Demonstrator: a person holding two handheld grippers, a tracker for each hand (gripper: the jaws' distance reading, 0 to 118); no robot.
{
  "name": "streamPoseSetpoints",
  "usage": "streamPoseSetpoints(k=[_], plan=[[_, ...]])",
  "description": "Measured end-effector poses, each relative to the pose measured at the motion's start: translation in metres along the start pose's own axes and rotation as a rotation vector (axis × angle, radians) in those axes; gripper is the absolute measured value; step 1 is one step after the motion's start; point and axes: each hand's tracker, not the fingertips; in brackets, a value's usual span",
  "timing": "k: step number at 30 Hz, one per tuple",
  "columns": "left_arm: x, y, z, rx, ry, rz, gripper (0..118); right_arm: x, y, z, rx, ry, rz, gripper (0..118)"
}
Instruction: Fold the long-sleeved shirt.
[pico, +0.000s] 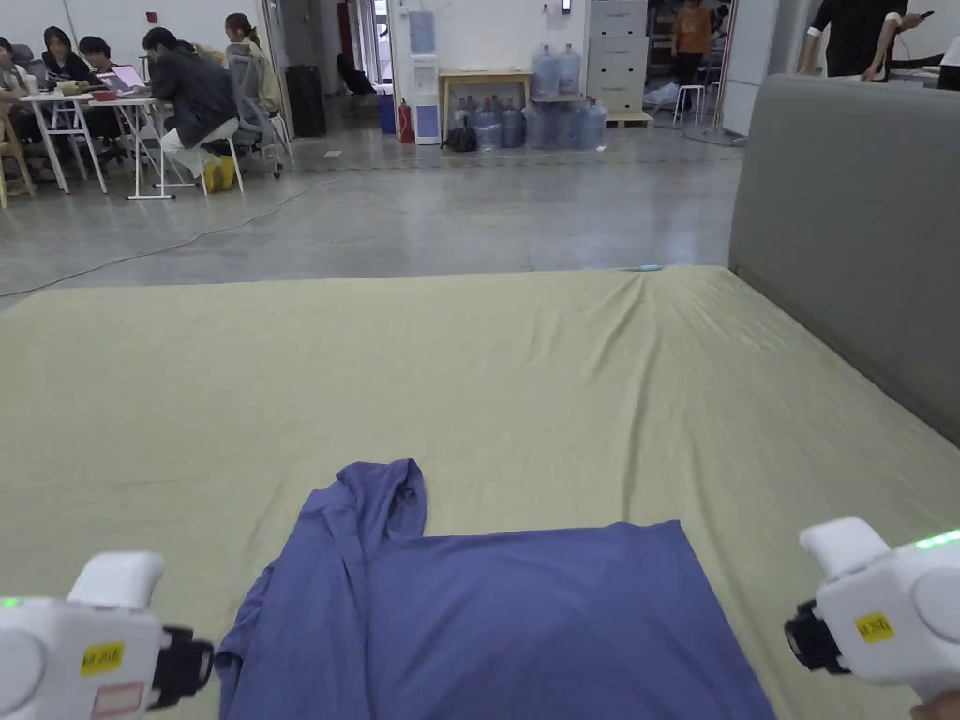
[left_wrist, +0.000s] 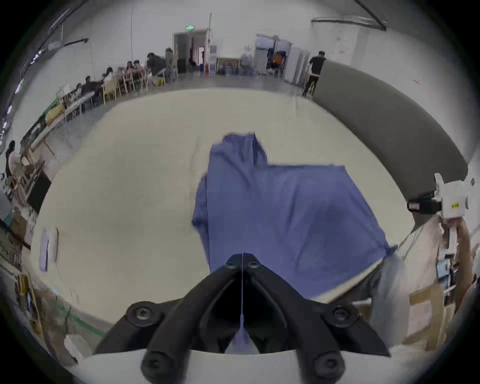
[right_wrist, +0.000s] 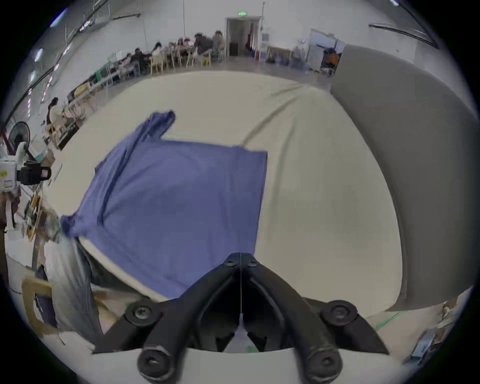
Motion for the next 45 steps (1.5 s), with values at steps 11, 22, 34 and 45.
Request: streamPoseSetpoints(k=[11,22,34,45], plan=[[0.011,0.203,-0.189,0.024,-0.019,0.036,53,-0.011,0.057,-0.087,-0.039,0.071,0.034,0],[0.001,0.255,-0.391,-0.189,0.079,0.138,76,0.000,0.045,-0.159,-0.156,0.094,0.020,0],[0.011,0.250,-0.269,-0.024,0.080,0.112,1,0.002,0.030,-0.129,-0.139,0.063,0.024,0],[0.039,0.061,-0.160,-0.032,0.109,0.132,1,-0.033,0.014,-0.067,-0.049,0.088,0.075,0]])
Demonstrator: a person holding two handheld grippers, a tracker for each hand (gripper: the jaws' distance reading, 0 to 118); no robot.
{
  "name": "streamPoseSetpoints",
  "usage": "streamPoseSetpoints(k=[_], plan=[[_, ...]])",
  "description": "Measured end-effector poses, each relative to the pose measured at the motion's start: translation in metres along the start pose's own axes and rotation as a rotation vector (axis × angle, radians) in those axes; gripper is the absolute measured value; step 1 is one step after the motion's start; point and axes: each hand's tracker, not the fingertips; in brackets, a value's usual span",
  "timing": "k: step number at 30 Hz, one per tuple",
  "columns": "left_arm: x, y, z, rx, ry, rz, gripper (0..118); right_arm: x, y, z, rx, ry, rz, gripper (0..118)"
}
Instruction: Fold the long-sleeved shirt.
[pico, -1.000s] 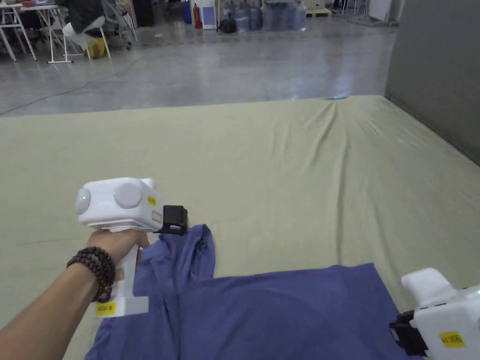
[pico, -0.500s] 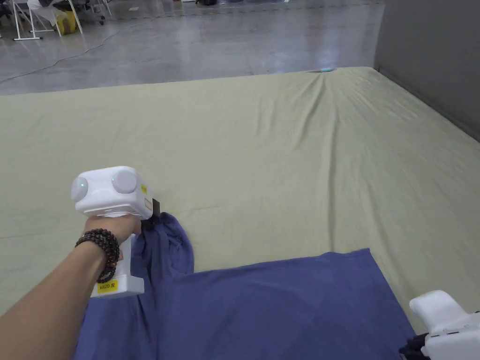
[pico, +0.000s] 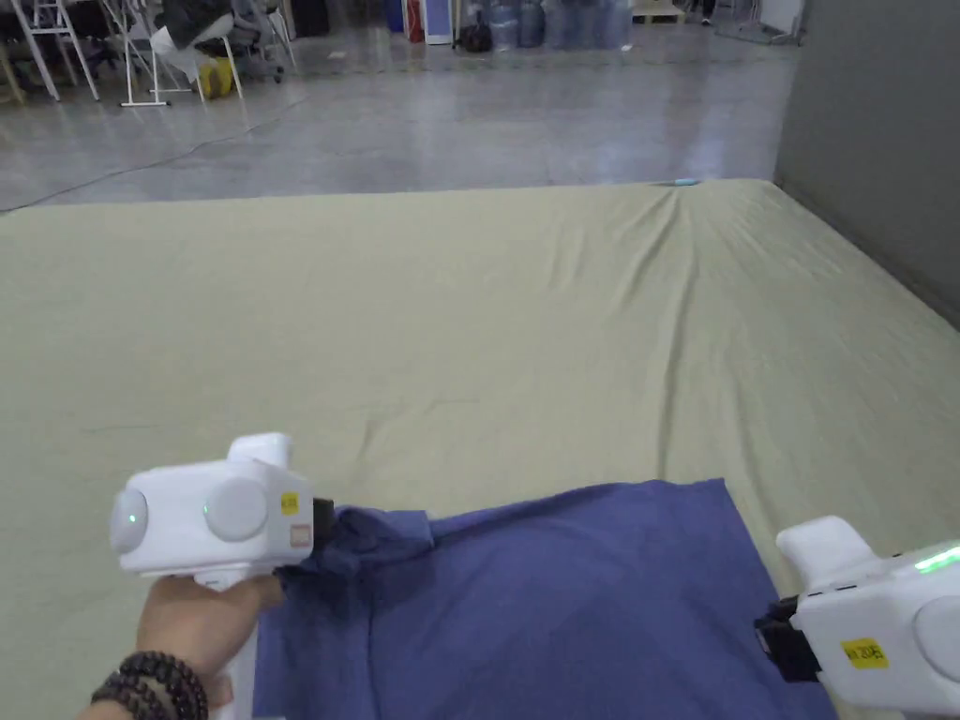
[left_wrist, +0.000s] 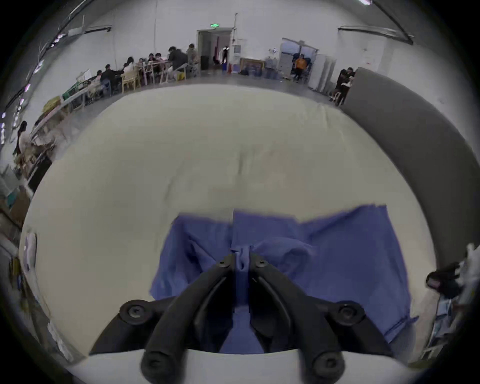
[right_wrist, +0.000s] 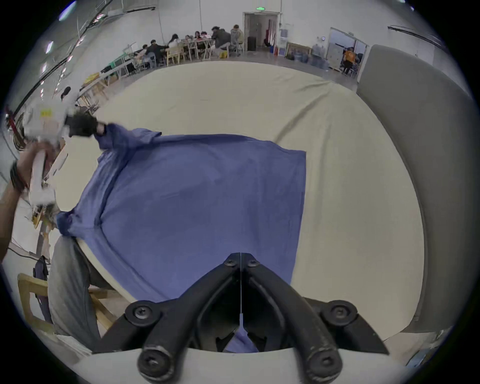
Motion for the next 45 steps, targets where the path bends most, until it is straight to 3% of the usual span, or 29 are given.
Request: streamPoseSetpoints(k=[3,4,6,7,9,11,12,17,19,20,22,23,31,34,35,41,42,44,45], plan=[[-0.008,-0.038,-0.034,-0.090,0.008,0.057,3,-0.011,-0.004,0.005,0.004,0.014,0.014,0],[-0.010,-0.048,-0.042,-0.115,0.009,0.089,9,-0.013,-0.003,0.006,0.005,0.017,0.018,0],[-0.015,-0.060,-0.045,-0.062,0.008,0.124,42,-0.018,-0.004,0.008,0.008,0.022,0.021,0],[-0.016,-0.061,-0.043,-0.001,0.007,0.114,42,-0.020,-0.004,0.009,0.010,0.024,0.023,0],[-0.014,-0.059,-0.042,-0.028,0.032,0.062,57,-0.024,-0.005,0.010,0.011,0.026,0.023,0],[-0.022,-0.050,-0.039,-0.120,0.019,0.060,106,-0.027,-0.005,0.011,0.008,0.025,0.026,0],[-0.024,-0.048,-0.029,-0.127,-0.015,0.075,109,-0.028,-0.006,0.012,0.011,0.021,0.027,0],[-0.041,-0.042,0.057,0.081,-0.117,0.084,109,-0.031,-0.003,0.030,0.051,0.018,0.012,0],[-0.053,-0.042,0.086,0.098,-0.192,0.071,103,-0.032,-0.003,0.034,0.073,0.024,0.000,0],[-0.058,-0.044,0.098,0.126,-0.219,0.056,79,-0.031,-0.004,0.035,0.079,0.028,-0.011,0],[-0.057,-0.049,0.107,0.150,-0.163,0.012,0,-0.032,-0.004,0.032,0.084,0.032,-0.021,0],[-0.059,-0.048,0.105,0.141,-0.100,-0.012,0,-0.032,-0.002,0.030,0.083,0.033,-0.027,0],[-0.075,0.006,0.034,0.072,-0.100,0.060,0,-0.025,0.016,0.006,0.069,0.029,-0.062,0],[-0.071,0.038,-0.018,0.005,-0.020,0.088,89,-0.022,0.020,-0.003,0.057,0.030,-0.066,0],[-0.074,0.047,-0.038,-0.029,-0.011,0.097,96,-0.021,0.020,-0.007,0.050,0.030,-0.067,0],[-0.071,0.063,-0.118,-0.180,0.034,0.161,93,-0.008,0.020,-0.035,-0.017,0.004,-0.075,0],[-0.069,0.061,-0.123,-0.208,0.037,0.166,80,-0.006,0.021,-0.039,-0.025,-0.005,-0.075,0],[-0.061,0.056,-0.120,-0.180,-0.007,0.130,21,-0.001,0.024,-0.044,-0.037,-0.016,-0.077,0],[-0.056,0.055,-0.113,-0.157,-0.035,0.103,8,0.003,0.027,-0.047,-0.041,-0.019,-0.079,0]])
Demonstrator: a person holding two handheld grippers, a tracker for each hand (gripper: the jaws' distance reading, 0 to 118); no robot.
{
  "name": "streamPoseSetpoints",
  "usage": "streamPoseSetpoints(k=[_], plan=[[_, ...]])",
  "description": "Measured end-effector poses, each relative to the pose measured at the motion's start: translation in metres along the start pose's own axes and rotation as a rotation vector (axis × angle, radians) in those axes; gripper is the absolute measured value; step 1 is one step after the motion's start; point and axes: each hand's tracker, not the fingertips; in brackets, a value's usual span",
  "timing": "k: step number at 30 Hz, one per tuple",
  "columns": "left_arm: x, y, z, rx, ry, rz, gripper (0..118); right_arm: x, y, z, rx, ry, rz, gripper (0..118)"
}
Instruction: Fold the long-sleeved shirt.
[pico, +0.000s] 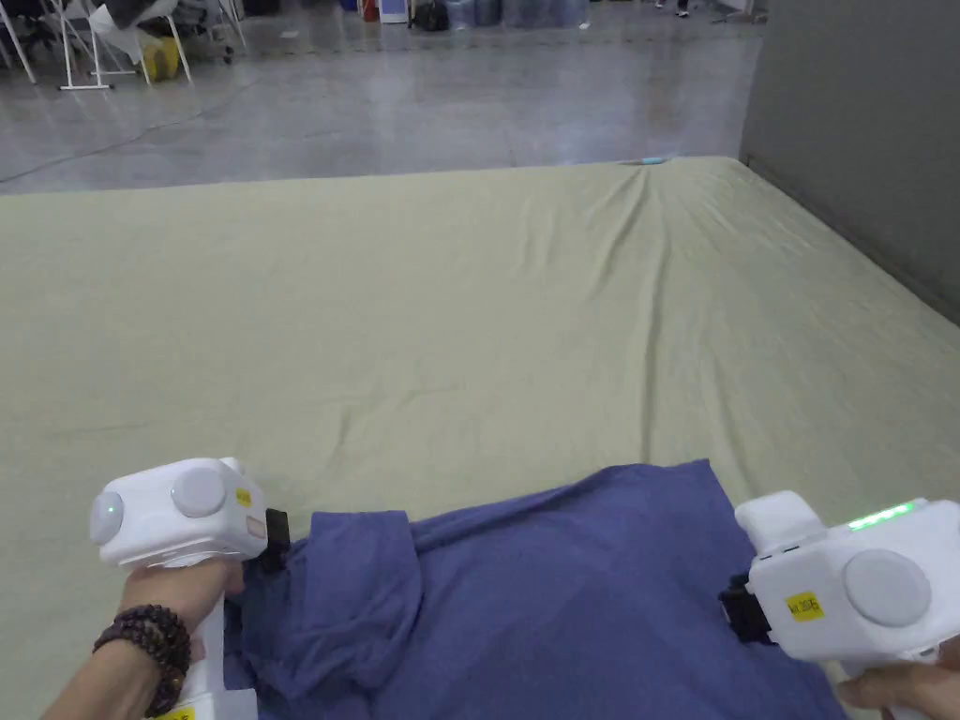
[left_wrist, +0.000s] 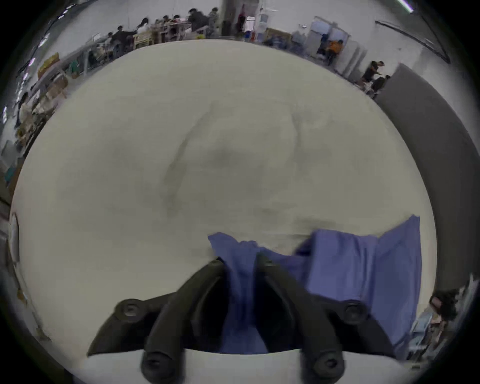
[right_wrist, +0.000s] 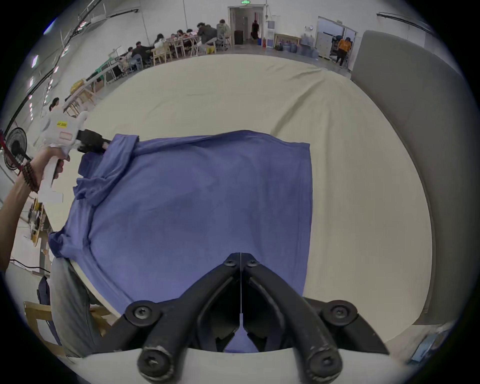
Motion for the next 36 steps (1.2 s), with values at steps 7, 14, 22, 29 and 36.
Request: streamPoseSetpoints(k=[7,14,22,29,36], plan=[[0.023,-0.008,0.037,0.018,0.040,-0.092,8,0.039,0.081,-0.033,0.005,-0.095,-0.059,0],[0.008,-0.003,0.031,0.006,0.019,-0.059,8,0.094,0.156,-0.107,-0.092,-0.142,-0.281,90],[0.007,-0.001,0.025,-0.013,0.011,-0.060,8,0.091,0.174,-0.153,-0.214,-0.092,-0.273,47],[0.006,0.000,0.017,-0.024,0.019,-0.056,8,0.066,0.171,-0.139,-0.181,-0.149,-0.161,0],[0.003,-0.012,0.097,0.055,-0.039,-0.057,8,0.068,0.147,-0.042,-0.035,-0.065,-0.164,0]])
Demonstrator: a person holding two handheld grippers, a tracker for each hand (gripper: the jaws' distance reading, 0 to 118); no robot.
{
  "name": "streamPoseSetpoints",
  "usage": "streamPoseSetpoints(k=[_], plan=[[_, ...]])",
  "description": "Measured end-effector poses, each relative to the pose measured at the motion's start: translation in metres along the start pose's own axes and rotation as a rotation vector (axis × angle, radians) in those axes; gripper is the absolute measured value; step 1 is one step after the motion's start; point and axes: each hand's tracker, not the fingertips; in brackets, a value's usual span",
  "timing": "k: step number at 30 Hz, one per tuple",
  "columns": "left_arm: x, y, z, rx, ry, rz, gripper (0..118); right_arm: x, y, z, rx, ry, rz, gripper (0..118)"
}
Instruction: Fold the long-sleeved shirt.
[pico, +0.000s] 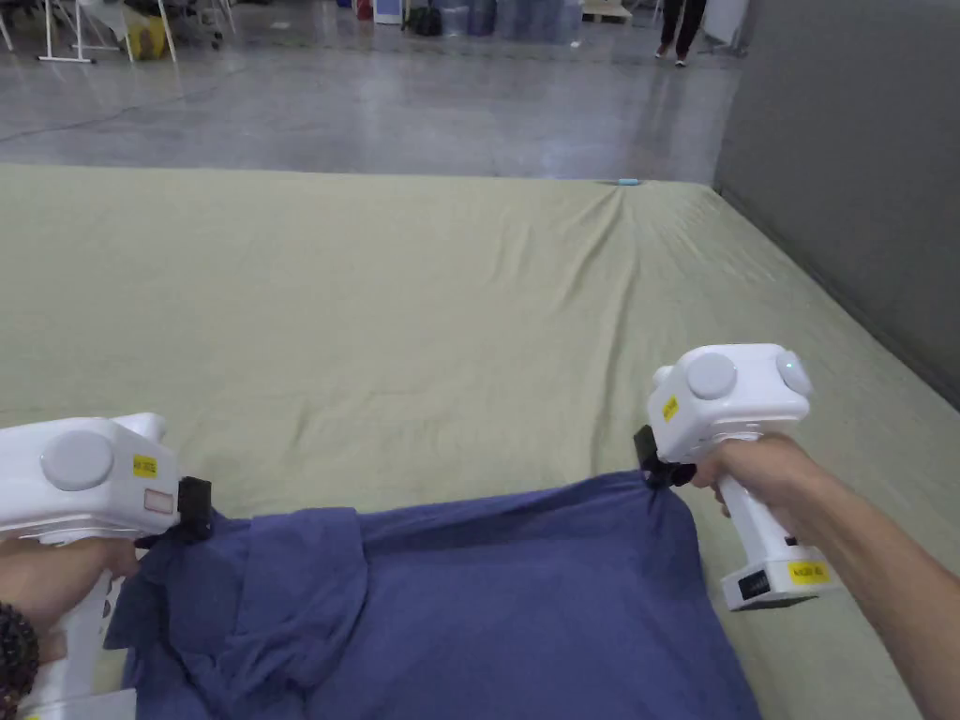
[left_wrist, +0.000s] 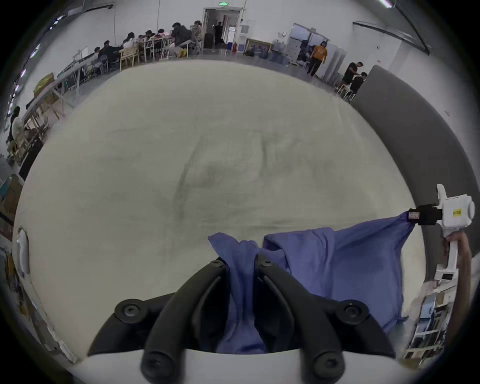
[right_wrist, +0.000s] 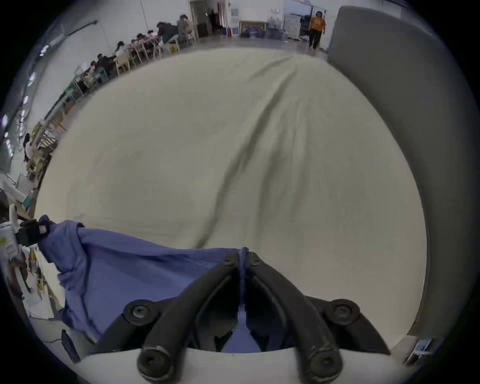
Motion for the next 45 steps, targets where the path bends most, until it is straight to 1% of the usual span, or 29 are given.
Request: streamPoseSetpoints(k=[4,6,7,9,11,13,17,19,22,25,27,28,29,30,31,32,33,35,37,38,39,40,41,42,44,45], plan=[[0.000,-0.030,0.061,0.052,-0.011,-0.038,8,0.005,-0.045,0.070,0.084,0.028,0.019,0],[-0.005,-0.053,0.087,0.064,-0.021,-0.039,8,0.008,-0.076,0.098,0.102,0.041,0.034,0],[-0.007,-0.064,0.096,0.067,-0.024,-0.041,8,0.004,-0.097,0.111,0.113,0.048,0.039,0],[-0.014,-0.092,0.111,0.060,-0.033,-0.038,8,0.007,-0.135,0.128,0.118,0.085,0.059,0],[-0.019,-0.121,0.120,0.035,-0.044,-0.039,8,0.007,-0.175,0.135,0.115,0.102,0.060,0],[-0.022,-0.151,0.118,-0.008,-0.047,-0.049,8,0.006,-0.209,0.132,0.088,0.105,0.079,0],[-0.024,-0.199,0.092,-0.110,-0.046,-0.086,8,-0.003,-0.261,0.100,-0.024,0.058,0.153,0],[-0.023,-0.212,0.078,-0.152,-0.012,-0.090,8,0.001,-0.269,0.073,-0.108,0.055,0.190,0],[-0.025,-0.221,0.067,-0.172,-0.024,-0.090,8,-0.007,-0.284,0.052,-0.171,0.003,0.268,0],[-0.028,-0.217,0.066,-0.167,-0.033,-0.064,8,-0.007,-0.283,0.040,-0.168,0.002,0.259,0],[-0.029,-0.213,0.065,-0.177,-0.038,-0.060,8,-0.004,-0.278,0.042,-0.175,0.004,0.235,1],[-0.028,-0.212,0.067,-0.177,-0.041,-0.059,8,-0.003,-0.277,0.043,-0.174,0.005,0.231,4],[-0.028,-0.211,0.069,-0.176,-0.047,-0.062,13,-0.001,-0.277,0.045,-0.167,0.004,0.222,16],[-0.028,-0.211,0.074,-0.165,-0.050,-0.066,27,0.002,-0.277,0.051,-0.152,0.002,0.212,37],[-0.030,-0.210,0.080,-0.140,-0.058,-0.069,52,0.007,-0.277,0.058,-0.135,-0.007,0.203,65],[-0.030,-0.210,0.088,-0.112,-0.093,-0.070,96,0.010,-0.275,0.066,-0.126,-0.011,0.193,89],[-0.030,-0.208,0.095,-0.105,-0.080,-0.070,110,0.012,-0.271,0.076,-0.086,-0.028,0.178,90],[-0.031,-0.199,0.111,-0.003,-0.109,-0.051,110,0.012,-0.265,0.100,0.027,-0.026,0.159,90],[-0.029,-0.187,0.122,0.044,-0.100,-0.033,110,0.007,-0.253,0.115,0.086,-0.027,0.123,90],[-0.025,-0.180,0.126,0.052,-0.078,-0.035,110,0.002,-0.247,0.122,0.105,-0.014,0.098,85],[-0.021,-0.175,0.129,0.060,-0.058,-0.044,105,-0.006,-0.244,0.131,0.131,0.018,0.078,75],[-0.017,-0.174,0.133,0.078,-0.038,-0.052,86,-0.011,-0.241,0.137,0.153,0.039,0.073,54],[-0.011,-0.174,0.137,0.125,-0.012,-0.085,32,-0.018,-0.238,0.142,0.175,0.057,0.077,18],[-0.005,-0.175,0.139,0.156,0.012,-0.125,0,-0.025,-0.235,0.145,0.189,0.052,0.080,0],[0.002,-0.176,0.135,0.187,0.096,-0.155,0,-0.040,-0.232,0.147,0.219,0.049,0.093,0],[0.004,-0.175,0.137,0.175,0.060,-0.145,0,-0.045,-0.231,0.147,0.234,0.051,0.107,0]])
